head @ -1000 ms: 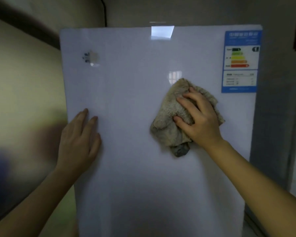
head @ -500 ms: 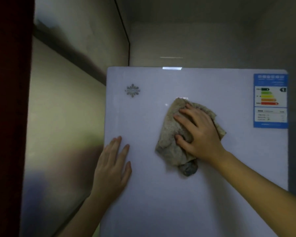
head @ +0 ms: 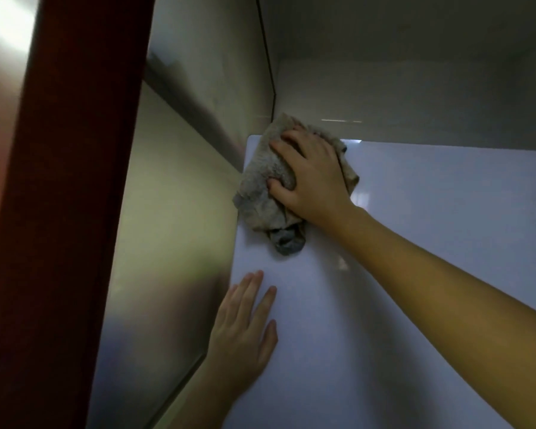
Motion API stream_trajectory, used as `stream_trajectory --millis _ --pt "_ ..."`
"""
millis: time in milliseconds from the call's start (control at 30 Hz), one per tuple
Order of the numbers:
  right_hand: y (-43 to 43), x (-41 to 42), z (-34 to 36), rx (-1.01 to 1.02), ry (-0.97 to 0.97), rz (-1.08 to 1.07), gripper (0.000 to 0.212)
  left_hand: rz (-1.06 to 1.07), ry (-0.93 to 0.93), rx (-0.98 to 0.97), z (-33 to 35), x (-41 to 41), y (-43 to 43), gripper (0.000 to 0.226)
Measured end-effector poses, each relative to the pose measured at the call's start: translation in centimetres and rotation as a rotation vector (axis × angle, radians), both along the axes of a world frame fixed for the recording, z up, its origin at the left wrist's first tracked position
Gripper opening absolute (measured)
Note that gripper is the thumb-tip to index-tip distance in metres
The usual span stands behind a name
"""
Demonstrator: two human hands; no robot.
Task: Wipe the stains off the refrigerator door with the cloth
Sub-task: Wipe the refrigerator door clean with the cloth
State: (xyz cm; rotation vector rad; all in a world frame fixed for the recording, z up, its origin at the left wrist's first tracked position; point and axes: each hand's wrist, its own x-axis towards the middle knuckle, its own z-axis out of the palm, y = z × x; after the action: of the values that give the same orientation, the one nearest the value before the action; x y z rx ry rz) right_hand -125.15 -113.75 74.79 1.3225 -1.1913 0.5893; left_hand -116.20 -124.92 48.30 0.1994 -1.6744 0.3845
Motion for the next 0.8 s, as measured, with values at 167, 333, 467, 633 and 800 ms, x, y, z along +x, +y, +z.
stream_trajectory --millis 167,333,467,633,800 --pt "-1.4 0.3 -1.9 0.122 0.109 -0.026 0.067 -0.015 0.01 0.007 -0.2 -0.1 0.1 0.055" --pt "1.7 -1.6 -0.2 0.114 0.125 -0.065 0.066 -0.028 0.021 0.005 -0.4 0.0 0.1 0.054" --pt "3.4 -2.5 0.0 -0.066 0.007 -0.036 0.064 -0.032 0.029 0.009 -0.4 -0.1 0.4 0.051" --pt "3.7 -2.9 -4.7 0.138 0.138 -0.032 0.067 -0.035 0.026 0.009 -1.1 0.5 0.1 0.051" --pt "6.0 -5.0 -10.9 0.335 0.272 -0.026 0.067 -0.01 -0.019 0.0 -1.9 1.2 -0.4 0.052"
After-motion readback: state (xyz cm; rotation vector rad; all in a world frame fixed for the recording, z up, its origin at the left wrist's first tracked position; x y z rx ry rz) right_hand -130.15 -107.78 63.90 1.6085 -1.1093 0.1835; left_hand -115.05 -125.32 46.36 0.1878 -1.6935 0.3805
